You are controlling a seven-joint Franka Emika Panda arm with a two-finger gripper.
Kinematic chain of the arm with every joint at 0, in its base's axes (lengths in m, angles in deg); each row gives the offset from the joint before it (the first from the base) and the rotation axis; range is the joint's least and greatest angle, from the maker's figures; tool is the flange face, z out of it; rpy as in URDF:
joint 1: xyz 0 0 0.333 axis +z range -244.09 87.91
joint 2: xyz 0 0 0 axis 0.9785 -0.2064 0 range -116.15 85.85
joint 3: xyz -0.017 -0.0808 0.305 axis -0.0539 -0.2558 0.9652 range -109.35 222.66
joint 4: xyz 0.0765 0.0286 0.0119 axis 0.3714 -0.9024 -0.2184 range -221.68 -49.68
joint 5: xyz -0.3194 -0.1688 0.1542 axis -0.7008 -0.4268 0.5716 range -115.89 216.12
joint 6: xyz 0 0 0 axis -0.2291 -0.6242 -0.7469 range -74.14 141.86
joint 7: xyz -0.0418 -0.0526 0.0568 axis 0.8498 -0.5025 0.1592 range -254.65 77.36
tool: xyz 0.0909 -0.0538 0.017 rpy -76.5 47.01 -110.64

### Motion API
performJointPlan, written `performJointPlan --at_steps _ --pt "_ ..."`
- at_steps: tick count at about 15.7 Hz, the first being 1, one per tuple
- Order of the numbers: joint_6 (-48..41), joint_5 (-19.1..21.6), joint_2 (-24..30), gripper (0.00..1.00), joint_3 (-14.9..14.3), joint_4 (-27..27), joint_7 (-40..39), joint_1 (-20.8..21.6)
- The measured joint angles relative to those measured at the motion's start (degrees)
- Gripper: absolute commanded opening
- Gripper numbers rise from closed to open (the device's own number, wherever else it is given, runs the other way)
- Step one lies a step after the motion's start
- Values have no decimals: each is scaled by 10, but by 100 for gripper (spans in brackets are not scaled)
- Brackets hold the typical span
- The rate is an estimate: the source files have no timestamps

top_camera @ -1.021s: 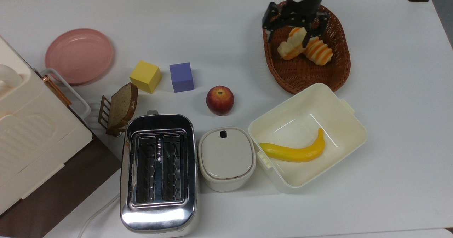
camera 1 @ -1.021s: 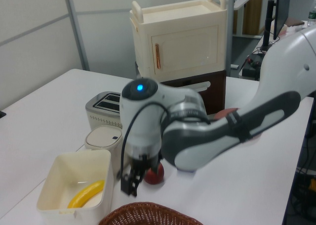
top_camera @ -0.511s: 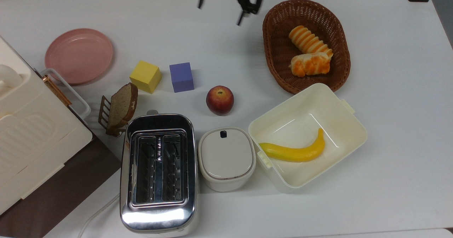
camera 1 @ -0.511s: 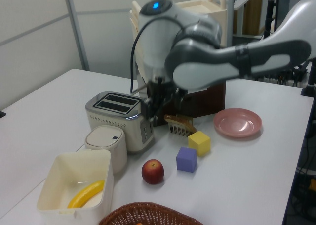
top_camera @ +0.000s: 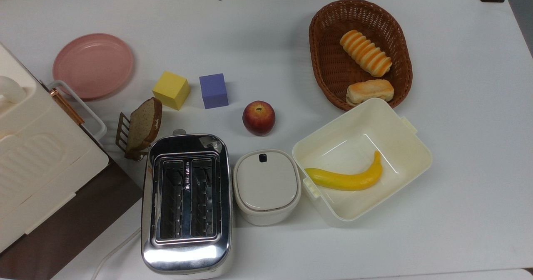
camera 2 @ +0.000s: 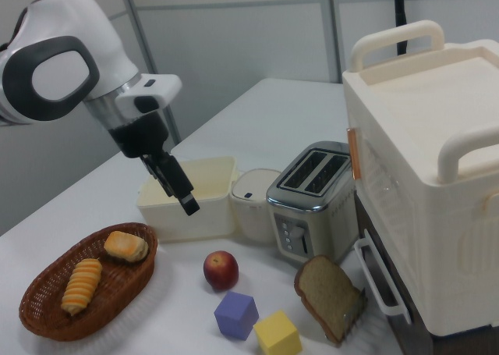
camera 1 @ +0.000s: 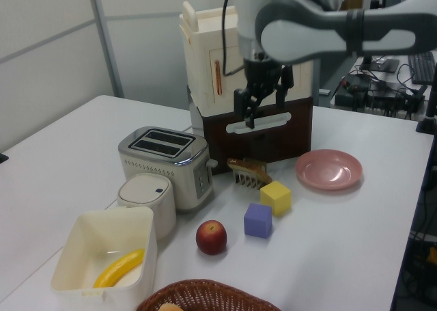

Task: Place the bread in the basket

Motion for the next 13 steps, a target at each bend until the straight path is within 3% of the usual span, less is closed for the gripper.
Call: performJointPlan --at_steps 3,13 --pt "-5 26 1 100 -29 12 -45 0" --pt "-5 49 -9 100 -62 7 -64 0"
